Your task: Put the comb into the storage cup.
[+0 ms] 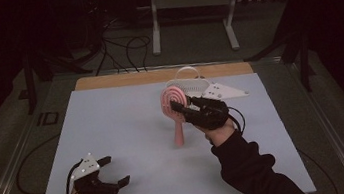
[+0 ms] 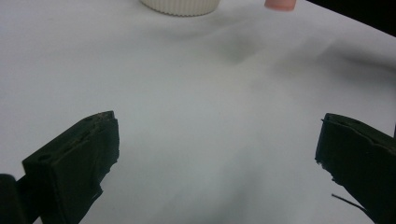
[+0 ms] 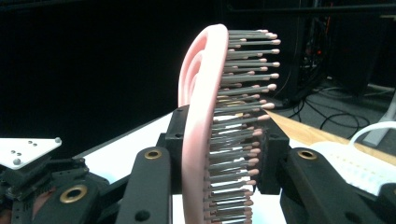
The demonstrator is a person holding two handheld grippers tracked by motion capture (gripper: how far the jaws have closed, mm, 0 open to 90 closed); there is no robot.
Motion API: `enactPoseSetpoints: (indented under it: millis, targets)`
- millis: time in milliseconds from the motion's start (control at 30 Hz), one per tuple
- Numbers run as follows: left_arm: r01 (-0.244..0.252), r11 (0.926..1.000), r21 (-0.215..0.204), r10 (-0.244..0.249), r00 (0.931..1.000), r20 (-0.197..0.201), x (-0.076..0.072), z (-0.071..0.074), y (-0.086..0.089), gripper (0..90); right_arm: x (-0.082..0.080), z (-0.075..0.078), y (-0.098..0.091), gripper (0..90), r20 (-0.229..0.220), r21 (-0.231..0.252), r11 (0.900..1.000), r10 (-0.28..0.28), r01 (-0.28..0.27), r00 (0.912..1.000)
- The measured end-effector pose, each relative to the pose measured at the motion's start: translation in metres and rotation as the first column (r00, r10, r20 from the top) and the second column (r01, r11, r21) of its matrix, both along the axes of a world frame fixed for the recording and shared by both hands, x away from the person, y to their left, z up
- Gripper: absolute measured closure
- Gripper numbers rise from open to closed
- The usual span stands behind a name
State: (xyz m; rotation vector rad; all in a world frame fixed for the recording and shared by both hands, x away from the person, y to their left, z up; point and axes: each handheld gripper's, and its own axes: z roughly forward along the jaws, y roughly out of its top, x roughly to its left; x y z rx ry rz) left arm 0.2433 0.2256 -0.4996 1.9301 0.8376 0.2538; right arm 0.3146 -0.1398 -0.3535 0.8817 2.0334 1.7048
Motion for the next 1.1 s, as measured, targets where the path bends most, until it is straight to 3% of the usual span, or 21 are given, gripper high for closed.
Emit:
enactPoseSetpoints:
  millis: [467,1100]
  targets:
    - [-0.015,0.9999,-0.005,0.015,0.9998,0.010,-0.004,-0.002,0.005,0.1,0.002,0.023,-0.021,65.3,0.070,0.008,0.9989,-0.046,0.046,0.9965]
    - [-0.005,0.9998,-0.018,0.006,0.9998,0.019,-0.004,-0.001,0.006,0.1,0.020,0.050,-0.027,65.3,0.156,-0.013,0.9952,-0.094,0.097,0.9833]
